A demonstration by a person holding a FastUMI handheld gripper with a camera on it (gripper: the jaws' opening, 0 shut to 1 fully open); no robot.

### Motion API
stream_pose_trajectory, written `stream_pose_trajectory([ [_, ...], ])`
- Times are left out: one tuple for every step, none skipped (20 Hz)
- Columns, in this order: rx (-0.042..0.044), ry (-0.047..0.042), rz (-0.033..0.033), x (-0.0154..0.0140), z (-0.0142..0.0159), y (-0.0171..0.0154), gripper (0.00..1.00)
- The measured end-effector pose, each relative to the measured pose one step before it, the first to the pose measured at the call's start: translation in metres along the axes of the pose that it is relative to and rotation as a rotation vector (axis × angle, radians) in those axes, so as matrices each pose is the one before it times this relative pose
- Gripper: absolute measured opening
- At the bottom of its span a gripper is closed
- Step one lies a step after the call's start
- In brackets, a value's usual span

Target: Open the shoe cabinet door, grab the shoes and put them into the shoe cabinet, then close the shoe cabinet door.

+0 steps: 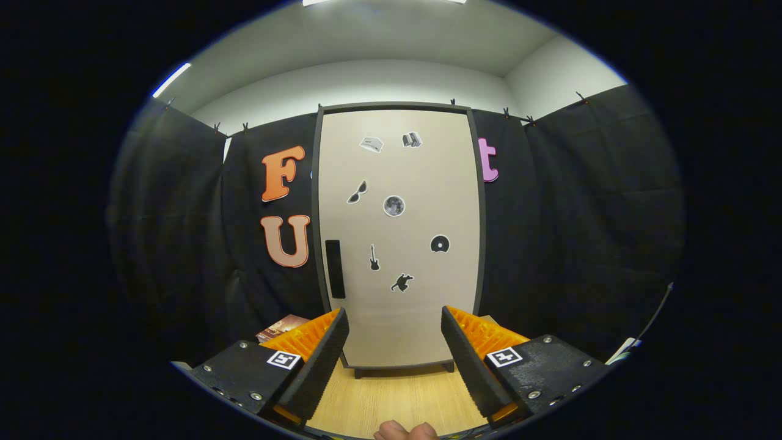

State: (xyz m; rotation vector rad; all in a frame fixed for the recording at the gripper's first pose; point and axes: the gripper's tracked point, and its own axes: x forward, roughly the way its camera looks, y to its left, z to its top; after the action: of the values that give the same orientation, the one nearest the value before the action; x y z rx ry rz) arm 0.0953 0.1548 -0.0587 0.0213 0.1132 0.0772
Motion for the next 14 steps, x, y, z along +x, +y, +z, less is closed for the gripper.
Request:
stream_pose_trajectory([
  [-0.00584,-0.02373,-0.00208,-0.01101,0.00471,-0.00896,0.95],
  [-0.00399,-0.01116,-0.00773,-0.00821,0.00110,-0.00831,0.95],
  [0.00056,0.00178,0.00676,-0.00913,-0.00250,-0.00454,0.95],
  [0.00650,0.00755,0.01678,-0.00811,-0.00227,-0.00046,0.95],
  [0.00640,-0.00394,0.00120,-0.00522,-0.00036,-0.00244,0.95],
  [0.00221,-0.01507,-0.01359,-0.00422,0.00315,-0.00613,0.95],
  [-0.00315,-0.01255,-0.02049,-0.00164,0.00359,-0.00732,0.95],
  [-0.00116,-0.00694,-0.01790,-0.00222,0.00277,-0.00585,0.95],
  [0.00504,-0.00580,-0.00785,-0.00331,0.00261,-0.00057,0.95],
  [0.00504,-0.00481,-0.00575,-0.00134,0.00332,0.00023,0.95],
  [-0.00157,0.00309,-0.00179,-0.00084,0.00108,-0.00054,0.95],
  [-0.00362,-0.00087,-0.00028,-0.00145,0.00115,0.00073,0.95],
  [-0.00300,-0.00548,-0.00108,0.00059,0.00175,0.00065,0.95],
  [-0.00399,0.00166,-0.00450,0.00086,0.00015,0.00033,0.95],
])
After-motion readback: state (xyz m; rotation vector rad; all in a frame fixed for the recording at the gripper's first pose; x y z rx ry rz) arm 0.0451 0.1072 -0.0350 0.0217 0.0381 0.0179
